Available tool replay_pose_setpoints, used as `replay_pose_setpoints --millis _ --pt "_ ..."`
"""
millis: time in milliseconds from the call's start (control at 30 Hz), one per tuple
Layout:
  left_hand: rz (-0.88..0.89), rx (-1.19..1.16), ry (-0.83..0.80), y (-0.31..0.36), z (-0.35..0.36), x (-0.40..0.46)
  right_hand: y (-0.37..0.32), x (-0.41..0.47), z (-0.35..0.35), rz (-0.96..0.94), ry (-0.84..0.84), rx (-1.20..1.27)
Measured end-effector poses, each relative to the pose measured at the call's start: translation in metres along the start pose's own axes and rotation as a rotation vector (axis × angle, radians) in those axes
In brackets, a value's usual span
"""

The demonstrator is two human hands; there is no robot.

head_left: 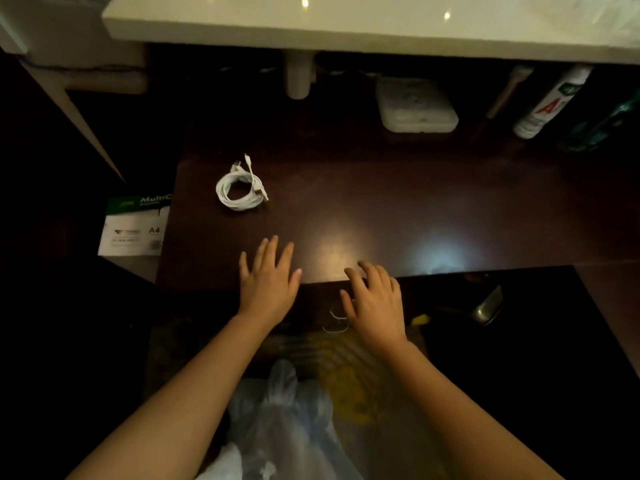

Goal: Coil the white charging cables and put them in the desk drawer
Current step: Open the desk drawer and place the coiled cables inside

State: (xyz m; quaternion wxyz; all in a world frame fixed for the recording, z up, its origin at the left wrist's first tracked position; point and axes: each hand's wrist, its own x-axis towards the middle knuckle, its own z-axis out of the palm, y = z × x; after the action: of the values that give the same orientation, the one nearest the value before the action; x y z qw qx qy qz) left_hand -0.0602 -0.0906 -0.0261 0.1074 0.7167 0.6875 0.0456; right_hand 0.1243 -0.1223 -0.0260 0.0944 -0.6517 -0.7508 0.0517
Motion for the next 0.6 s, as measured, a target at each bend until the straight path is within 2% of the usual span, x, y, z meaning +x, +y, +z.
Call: replay_pose_setpoints --millis 67,233,467,533,600 --pt "-0.003 0.01 -0.007 0.005 0.01 -0.007 0.014 -0.021 0.015 0.013 -0.023 -0.017" --pt "0.015 0.081 -0.127 0.006 0.041 -0.021 0.036 -0.035 0.057 0.076 -0.324 -0.016" --pt "0.015 0.107 -0.083 0.003 0.057 -0.02 0.054 -0.022 0.108 0.112 -0.581 -0.049" --pt "0.017 0.104 -0.085 0.002 0.055 -0.02 0.056 -0.024 0.117 0.122 -0.622 -0.024" --pt "0.023 0.098 -0.087 0.002 0.055 -0.024 0.058 -0.026 0.121 0.121 -0.591 -0.014"
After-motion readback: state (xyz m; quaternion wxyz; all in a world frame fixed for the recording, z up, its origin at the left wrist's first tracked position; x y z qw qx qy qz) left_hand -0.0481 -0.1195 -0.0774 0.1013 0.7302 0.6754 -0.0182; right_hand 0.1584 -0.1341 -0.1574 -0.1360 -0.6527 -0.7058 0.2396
